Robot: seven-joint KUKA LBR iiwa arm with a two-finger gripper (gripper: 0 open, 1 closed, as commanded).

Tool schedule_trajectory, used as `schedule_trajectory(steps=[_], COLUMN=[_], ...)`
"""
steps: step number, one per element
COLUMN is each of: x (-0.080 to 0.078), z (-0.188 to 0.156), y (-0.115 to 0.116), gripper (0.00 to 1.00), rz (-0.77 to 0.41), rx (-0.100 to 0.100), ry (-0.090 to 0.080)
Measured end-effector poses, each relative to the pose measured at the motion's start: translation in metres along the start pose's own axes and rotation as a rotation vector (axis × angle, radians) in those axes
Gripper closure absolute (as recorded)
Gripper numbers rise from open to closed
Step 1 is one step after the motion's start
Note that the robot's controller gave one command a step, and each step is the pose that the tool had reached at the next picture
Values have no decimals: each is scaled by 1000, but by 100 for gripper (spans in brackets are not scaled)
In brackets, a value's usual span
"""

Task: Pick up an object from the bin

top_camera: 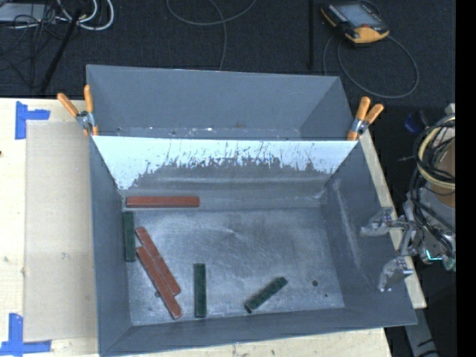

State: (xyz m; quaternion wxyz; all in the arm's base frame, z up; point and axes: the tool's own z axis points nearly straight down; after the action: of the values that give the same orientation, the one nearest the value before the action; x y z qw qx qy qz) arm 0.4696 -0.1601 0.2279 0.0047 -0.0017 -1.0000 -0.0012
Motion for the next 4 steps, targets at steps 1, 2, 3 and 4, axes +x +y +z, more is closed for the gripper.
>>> schedule_trajectory(steps=[1, 2, 3, 4], x=[-2, -4, -3, -7], z=[-4, 46, 111, 96], y=[1, 27, 39, 101], gripper=[0, 0, 0, 0], rz=[-4, -97, -19, -70], rx=[2, 3, 2, 2], ry=[-8, -11, -11, -5])
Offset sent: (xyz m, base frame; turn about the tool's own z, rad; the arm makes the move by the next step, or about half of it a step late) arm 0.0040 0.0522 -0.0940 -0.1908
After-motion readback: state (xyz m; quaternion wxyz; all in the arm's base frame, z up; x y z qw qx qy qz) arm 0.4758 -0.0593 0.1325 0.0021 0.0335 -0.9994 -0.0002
